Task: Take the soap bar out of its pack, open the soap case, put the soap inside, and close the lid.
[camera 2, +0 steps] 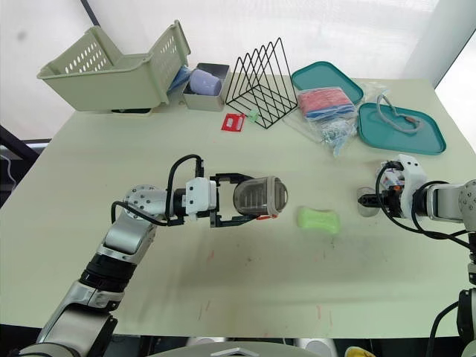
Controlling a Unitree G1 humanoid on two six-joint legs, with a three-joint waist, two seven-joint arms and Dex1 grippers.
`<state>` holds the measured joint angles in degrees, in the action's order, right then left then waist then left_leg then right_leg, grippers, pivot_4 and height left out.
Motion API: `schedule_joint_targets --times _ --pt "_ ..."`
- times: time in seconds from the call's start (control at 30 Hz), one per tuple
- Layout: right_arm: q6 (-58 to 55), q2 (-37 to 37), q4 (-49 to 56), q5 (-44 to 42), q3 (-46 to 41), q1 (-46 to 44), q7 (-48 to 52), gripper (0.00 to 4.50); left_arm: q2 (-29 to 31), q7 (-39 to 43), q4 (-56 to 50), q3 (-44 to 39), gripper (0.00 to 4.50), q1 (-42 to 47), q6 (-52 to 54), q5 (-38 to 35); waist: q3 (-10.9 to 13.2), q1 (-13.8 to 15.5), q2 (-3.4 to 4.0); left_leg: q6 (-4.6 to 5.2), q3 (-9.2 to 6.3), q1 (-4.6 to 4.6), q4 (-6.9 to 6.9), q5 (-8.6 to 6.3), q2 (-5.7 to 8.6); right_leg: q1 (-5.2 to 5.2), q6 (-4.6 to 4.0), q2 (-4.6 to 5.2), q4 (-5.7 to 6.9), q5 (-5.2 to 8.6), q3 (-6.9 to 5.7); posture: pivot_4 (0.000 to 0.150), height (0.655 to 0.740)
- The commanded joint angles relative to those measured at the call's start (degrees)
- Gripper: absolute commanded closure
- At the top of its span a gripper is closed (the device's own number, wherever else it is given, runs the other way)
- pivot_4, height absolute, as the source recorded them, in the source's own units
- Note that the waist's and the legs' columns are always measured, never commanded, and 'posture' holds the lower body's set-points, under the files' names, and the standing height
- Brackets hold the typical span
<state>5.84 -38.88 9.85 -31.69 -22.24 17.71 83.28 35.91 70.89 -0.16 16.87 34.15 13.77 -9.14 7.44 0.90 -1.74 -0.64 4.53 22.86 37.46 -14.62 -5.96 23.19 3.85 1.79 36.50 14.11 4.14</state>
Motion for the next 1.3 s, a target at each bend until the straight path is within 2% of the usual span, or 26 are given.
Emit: schedule_joint_targets --times 0.03,0.13,0.47,0.73,1.3 --pt "2.96 1.16 -0.54 0.26 0.91 0.77 -0.27 0.09 0.98 0.9 -1.87 3.53 1.05 4.69 1.96 4.22 0.0 0.01 0.0 0.0 0.0 -0.01 0.0 0.0 0.0 0.0 0.0 0.0 0.0 0.0 0.0 0.15 0.74" --pt "3.56 1.5 -1.01 0.48 1.46 0.49 -1.39 0.09 1.61 1.87 -2.0 7.34 1.05 7.43 2.21 8.82 0.0 0.07 0.01 0.0 0.01 0.0 0.0 0.0 0.01 -0.01 0.0 0.01 -0.01 0.0 0.01 0.15 0.74" --pt "4.04 1.51 -1.33 1.21 2.51 -0.02 -3.9 0.09 -0.11 4.81 -0.48 14.06 1.05 13.38 7.51 14.54 0.0 0.1 0.01 0.0 -0.01 -0.01 0.01 0.0 0.02 -0.03 -0.01 0.01 -0.01 0.0 0.01 0.15 0.74" --pt "4.11 1.39 -1.49 1.3 3.43 -0.56 -5.22 0.09 -0.73 6.89 -0.1 15.84 1.05 17.21 11.75 16.16 0.0 0.05 0.01 0.0 -0.02 0.0 0.01 0.0 0.03 -0.03 -0.01 0.01 0.0 0.01 0.01 0.15 0.74" --pt "3.99 1.11 -2.17 1.12 4.46 -1.74 -6.22 0.09 0.58 8.78 -2.25 15.27 1.05 16.95 16.17 15.64 0.0 0.07 0.01 0.0 -0.02 0.0 0.02 0.0 0.03 -0.03 -0.01 0.01 0.0 0.01 0.01 0.15 0.74"
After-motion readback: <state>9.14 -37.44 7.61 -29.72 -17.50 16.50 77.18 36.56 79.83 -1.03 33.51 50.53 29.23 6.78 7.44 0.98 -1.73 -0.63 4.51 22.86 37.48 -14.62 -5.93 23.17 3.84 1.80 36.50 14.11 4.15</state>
